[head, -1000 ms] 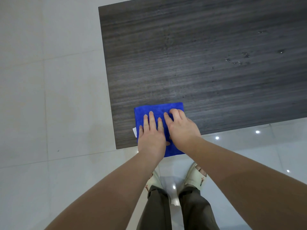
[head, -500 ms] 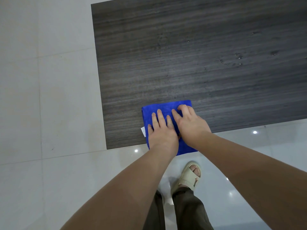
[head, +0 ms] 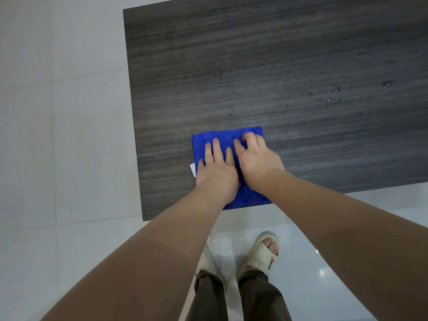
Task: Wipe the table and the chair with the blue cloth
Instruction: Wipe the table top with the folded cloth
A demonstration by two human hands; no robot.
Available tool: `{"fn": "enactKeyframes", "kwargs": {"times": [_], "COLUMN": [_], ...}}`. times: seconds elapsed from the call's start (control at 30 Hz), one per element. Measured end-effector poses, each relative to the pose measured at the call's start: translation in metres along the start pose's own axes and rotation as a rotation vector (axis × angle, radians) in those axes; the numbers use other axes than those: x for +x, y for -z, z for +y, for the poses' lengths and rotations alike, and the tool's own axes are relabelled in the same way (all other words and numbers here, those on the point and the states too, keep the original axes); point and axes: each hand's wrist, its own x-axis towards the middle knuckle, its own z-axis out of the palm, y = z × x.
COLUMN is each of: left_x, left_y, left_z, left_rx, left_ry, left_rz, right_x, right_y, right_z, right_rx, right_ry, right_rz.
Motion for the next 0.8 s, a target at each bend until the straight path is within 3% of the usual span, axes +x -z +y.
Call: {"fn": "enactKeyframes", "kwargs": {"times": [0.8], "left_x": [0.073], "left_y": [0.069], "left_z": [-0.015], "left_rx": [-0.038], "left_ry": [0.083], "left_rz": [0.091], "right_x": [0.099], "right_y": [0.068], "right_z": [0.008], "right_rx": [-0.047], "right_ry": [0.077], "right_rz": [-0.058]}}
